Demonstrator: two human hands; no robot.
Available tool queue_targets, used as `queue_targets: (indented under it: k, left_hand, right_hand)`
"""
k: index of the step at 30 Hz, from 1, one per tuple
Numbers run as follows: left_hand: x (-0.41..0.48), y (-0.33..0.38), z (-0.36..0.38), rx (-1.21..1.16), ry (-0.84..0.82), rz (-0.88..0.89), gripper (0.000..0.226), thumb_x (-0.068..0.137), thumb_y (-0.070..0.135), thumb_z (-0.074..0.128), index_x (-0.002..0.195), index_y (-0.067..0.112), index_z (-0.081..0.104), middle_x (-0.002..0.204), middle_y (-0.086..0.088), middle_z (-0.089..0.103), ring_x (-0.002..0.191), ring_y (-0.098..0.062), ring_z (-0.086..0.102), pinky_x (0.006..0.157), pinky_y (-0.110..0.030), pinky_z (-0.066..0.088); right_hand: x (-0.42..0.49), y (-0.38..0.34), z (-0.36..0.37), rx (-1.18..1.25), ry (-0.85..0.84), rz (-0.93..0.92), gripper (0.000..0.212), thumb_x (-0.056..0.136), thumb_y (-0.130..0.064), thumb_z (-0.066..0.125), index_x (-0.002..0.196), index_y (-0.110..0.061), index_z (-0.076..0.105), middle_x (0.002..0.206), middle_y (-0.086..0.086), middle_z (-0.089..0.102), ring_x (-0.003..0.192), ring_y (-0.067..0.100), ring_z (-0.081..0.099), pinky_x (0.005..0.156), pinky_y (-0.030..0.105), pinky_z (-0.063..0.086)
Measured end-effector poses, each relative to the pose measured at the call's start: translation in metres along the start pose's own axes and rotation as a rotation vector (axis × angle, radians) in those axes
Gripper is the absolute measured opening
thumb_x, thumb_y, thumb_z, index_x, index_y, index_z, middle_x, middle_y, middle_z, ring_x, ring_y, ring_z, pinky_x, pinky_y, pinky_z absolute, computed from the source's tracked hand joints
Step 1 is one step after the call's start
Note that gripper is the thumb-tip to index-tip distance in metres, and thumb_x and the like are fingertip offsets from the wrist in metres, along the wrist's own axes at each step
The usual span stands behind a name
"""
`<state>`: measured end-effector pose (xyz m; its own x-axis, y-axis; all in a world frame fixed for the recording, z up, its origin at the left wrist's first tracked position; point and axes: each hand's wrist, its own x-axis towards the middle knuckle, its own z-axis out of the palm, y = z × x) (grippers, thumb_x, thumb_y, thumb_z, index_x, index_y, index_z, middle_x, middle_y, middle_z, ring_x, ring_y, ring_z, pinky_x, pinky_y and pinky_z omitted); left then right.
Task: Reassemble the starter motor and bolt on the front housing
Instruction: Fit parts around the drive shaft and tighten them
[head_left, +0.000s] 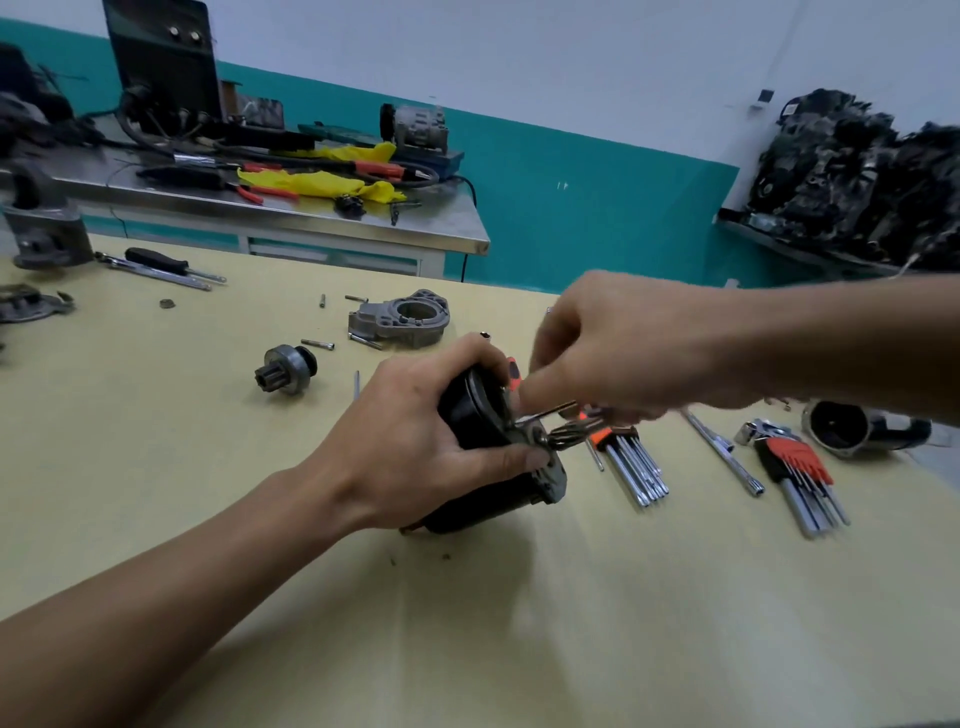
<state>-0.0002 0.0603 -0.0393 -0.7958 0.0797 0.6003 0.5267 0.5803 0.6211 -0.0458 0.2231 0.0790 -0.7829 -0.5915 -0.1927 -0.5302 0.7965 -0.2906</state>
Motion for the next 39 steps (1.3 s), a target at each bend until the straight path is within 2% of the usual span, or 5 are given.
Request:
queue_targets:
  k: [7, 15, 26, 34, 39]
  left_hand:
    - [-0.001, -0.001, 0.0, -0.013, -0.01, -0.008, 0.048, 0.067, 0.054, 0.082, 0.1, 0.028, 0.059, 0.086, 0.008, 0.067, 0.08, -0.018, 0.065, 0.068, -0.04, 0.055]
    - [0.002, -0.002, 0.0, 0.015, -0.001, 0.01, 0.045, 0.067, 0.05, 0.085, 0.096, 0.031, 0.057, 0.079, 0.015, 0.061, 0.072, -0.009, 0.06, 0.063, -0.025, 0.051]
    - [0.0, -0.003, -0.001, -0.002, -0.004, -0.011, 0.048, 0.067, 0.055, 0.083, 0.099, 0.03, 0.057, 0.082, 0.011, 0.064, 0.075, -0.014, 0.063, 0.066, -0.034, 0.054]
    - [0.002, -0.002, 0.0, 0.007, -0.006, 0.008, 0.047, 0.068, 0.052, 0.085, 0.098, 0.029, 0.057, 0.081, 0.015, 0.063, 0.075, -0.009, 0.063, 0.064, -0.02, 0.051]
    - [0.002, -0.002, -0.003, -0.013, 0.0, -0.034, 0.05, 0.067, 0.057, 0.081, 0.101, 0.027, 0.058, 0.085, 0.011, 0.065, 0.079, -0.012, 0.065, 0.067, -0.032, 0.056]
  right_hand:
    - [-0.004, 0.031, 0.004, -0.921, 0.394, -1.08, 0.021, 0.076, -0.001, 0.074, 0.071, -0.009, 0.055, 0.063, 0.009, 0.047, 0.044, 0.026, 0.037, 0.036, 0.029, 0.032]
    - [0.008, 0.012, 0.005, 0.466, -0.194, 0.239, 0.04, 0.089, -0.028, 0.07, 0.056, -0.011, 0.056, 0.045, -0.002, 0.049, 0.033, 0.008, 0.03, 0.033, 0.015, 0.02]
    - [-0.001, 0.041, 0.007, -0.93, 0.433, -1.042, 0.018, 0.078, 0.001, 0.072, 0.074, -0.008, 0.057, 0.065, 0.009, 0.047, 0.048, 0.027, 0.039, 0.034, 0.033, 0.037]
    - [0.01, 0.009, 0.0, 0.389, -0.267, 0.244, 0.043, 0.088, -0.031, 0.07, 0.049, -0.015, 0.062, 0.048, -0.001, 0.05, 0.034, 0.009, 0.029, 0.032, 0.014, 0.021]
    - [0.004, 0.011, -0.001, -0.159, 0.094, -0.187, 0.021, 0.082, -0.04, 0.073, 0.077, -0.02, 0.069, 0.065, -0.01, 0.066, 0.05, 0.006, 0.056, 0.047, 0.023, 0.047]
